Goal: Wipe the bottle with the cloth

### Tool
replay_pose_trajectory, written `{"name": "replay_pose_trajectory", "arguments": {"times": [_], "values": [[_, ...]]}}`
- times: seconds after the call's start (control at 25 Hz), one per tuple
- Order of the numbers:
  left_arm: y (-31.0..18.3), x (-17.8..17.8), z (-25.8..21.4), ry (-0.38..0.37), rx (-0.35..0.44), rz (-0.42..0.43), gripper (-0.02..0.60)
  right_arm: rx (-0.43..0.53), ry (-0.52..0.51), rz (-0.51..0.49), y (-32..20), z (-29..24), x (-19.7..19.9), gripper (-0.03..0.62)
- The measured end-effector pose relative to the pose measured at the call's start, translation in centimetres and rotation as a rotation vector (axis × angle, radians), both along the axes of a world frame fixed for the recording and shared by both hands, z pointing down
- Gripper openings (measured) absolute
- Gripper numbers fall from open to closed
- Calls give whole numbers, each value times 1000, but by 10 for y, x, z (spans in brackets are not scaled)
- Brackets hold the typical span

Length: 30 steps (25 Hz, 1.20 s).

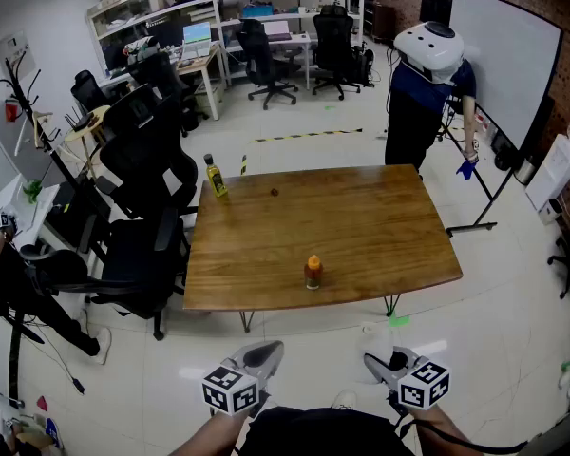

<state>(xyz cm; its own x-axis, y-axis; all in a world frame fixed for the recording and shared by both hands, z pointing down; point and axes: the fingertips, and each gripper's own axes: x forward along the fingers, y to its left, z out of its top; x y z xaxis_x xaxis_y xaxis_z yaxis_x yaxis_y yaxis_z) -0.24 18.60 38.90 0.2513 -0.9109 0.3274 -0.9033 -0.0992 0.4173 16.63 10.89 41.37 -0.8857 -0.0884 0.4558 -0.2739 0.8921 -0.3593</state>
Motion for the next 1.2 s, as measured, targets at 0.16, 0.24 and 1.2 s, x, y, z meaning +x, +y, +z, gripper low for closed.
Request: {"name": "replay_pose_trajectory", "arguments": {"times": [0.16,0.24,1.2], "values": [[-6,6,-1,24,-6,-19,17,-45,-49,16,-11,-7,4,74],[-10,9,-3,16,-7,-25,17,-44,-50,7,-15,-7,8,74],[-66,-8,-37,-238,51,-132,17,-87,-78,-80,-88,3,25,74]]}}
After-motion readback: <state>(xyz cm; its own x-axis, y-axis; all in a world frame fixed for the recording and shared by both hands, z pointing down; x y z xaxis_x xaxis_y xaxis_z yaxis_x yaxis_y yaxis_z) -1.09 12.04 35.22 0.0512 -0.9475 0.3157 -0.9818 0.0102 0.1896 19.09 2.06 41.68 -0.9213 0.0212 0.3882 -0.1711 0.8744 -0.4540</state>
